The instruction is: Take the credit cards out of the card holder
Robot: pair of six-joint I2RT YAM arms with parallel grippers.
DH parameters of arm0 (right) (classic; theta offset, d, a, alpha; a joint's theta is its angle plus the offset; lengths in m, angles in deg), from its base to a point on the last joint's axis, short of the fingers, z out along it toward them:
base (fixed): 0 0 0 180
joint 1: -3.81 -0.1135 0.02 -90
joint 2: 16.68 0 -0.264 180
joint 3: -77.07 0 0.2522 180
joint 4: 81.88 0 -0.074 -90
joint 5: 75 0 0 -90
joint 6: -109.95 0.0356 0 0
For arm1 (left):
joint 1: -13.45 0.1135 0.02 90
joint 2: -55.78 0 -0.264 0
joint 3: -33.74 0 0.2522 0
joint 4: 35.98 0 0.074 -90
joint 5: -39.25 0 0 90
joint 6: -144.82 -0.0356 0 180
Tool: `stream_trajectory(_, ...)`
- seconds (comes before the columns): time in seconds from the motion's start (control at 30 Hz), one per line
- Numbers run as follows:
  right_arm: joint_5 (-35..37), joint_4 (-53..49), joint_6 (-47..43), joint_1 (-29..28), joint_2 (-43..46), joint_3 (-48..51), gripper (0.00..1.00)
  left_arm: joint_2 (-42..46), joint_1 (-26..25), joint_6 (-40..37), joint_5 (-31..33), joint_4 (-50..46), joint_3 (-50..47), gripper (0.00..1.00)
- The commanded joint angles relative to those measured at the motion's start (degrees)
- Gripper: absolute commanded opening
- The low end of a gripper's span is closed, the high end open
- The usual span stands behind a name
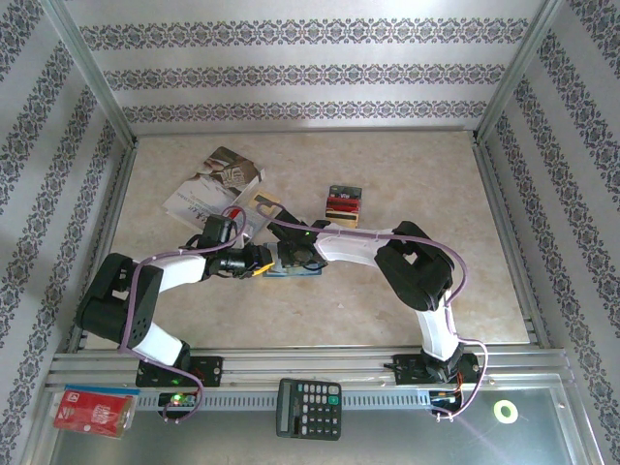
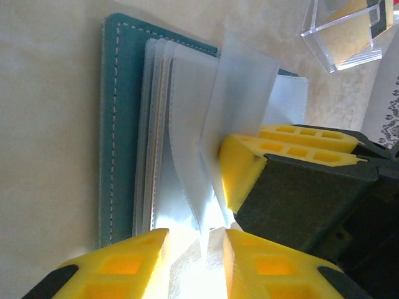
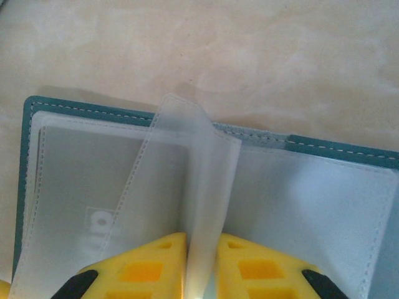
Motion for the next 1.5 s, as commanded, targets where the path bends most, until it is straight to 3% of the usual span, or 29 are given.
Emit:
stream_trajectory(0.0,-1.72,-0.61,1.11,0.66,-1.74,2.11,0.20,-0.90,-0.65,0.42,-1.14,2.83,0.05,0.25)
stream_trajectory(0.37,-5.35,4.20,3.61,1.44,2.48,4.10,0.22,-1.64,-1.04,0.16,-1.90,2.66,0.63,0.21)
stream_trajectory(0.67,-6.63,13.44,5.80,3.54,12.30,9.87,0.33,-2.20,-1.77,1.25,-4.45,5.16,1.53,0.26)
stream_trajectory(0.83,-3.61,17.86,7.79,4.75,17.70,14.73,0.40,-2.35,-2.83,3.94,-5.44,9.53,1.72,0.29)
stream_trajectory(1.17,11.68,16.99,4.93,5.35,27.44,21.05,0.50,-7.36,-9.19,5.74,-1.82,12.60,7.59,0.36)
stream_trajectory(1.47,10.89,18.16,6.20,6.60,29.93,24.87,0.52,-11.40,-10.43,4.28,-0.54,8.97,11.44,0.46)
